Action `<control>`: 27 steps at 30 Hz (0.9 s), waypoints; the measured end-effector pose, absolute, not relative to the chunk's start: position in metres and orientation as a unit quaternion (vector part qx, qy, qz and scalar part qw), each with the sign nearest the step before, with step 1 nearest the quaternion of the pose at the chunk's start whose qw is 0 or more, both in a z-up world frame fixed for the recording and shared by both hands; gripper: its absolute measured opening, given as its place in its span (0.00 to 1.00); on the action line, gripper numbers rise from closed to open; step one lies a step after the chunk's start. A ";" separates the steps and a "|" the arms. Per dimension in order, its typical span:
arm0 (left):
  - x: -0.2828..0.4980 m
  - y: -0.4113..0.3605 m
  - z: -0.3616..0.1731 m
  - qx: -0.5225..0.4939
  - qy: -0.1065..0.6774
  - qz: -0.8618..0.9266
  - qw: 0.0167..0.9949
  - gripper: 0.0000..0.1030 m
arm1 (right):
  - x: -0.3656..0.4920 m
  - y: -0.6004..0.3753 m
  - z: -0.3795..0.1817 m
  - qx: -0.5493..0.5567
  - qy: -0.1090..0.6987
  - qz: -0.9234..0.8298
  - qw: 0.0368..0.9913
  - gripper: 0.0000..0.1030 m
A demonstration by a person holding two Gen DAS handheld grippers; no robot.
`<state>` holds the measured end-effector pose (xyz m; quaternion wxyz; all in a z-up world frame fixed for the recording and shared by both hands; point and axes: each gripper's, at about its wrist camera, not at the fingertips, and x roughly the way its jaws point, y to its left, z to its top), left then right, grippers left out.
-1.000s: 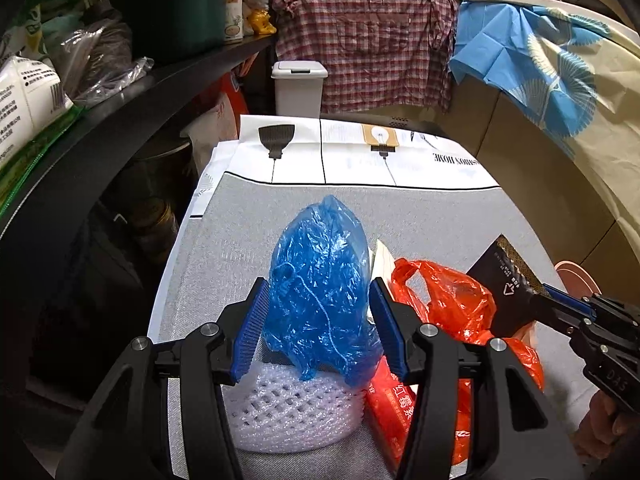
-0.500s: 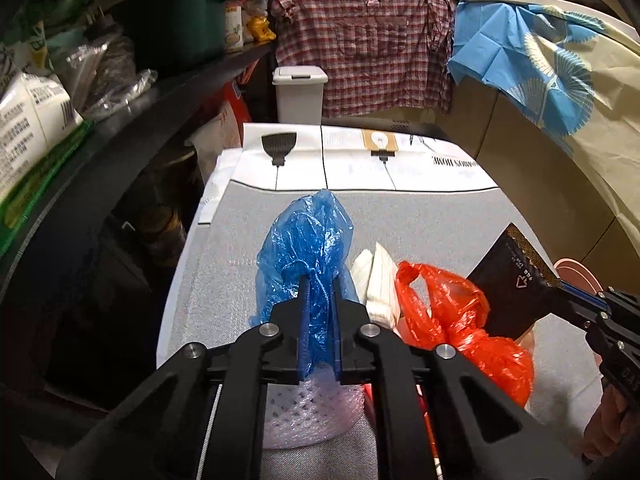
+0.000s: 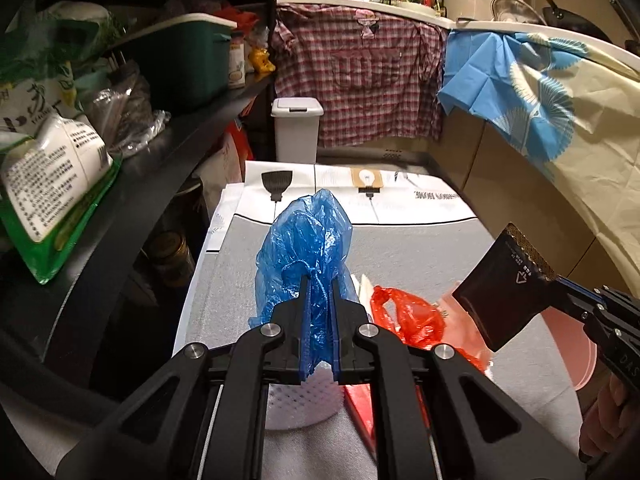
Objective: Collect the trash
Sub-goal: 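Carry the blue bag and black card over the pink bucket with both tools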
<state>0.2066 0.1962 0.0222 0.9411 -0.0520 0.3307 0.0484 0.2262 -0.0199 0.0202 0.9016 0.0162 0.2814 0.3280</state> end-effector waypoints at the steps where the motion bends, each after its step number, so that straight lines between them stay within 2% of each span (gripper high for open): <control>1: 0.204 0.195 0.024 -0.052 0.329 0.047 0.942 0.07 | 0.224 -0.021 0.022 0.016 0.279 0.327 0.903 0.03; 15: 0.167 0.158 0.053 -0.053 0.303 0.014 0.951 0.07 | 0.193 -0.049 0.054 0.020 0.253 0.298 0.920 0.03; 27: 0.152 0.121 0.077 -0.059 0.287 -0.013 0.956 0.07 | 0.179 -0.105 0.104 0.025 0.234 0.260 0.937 0.03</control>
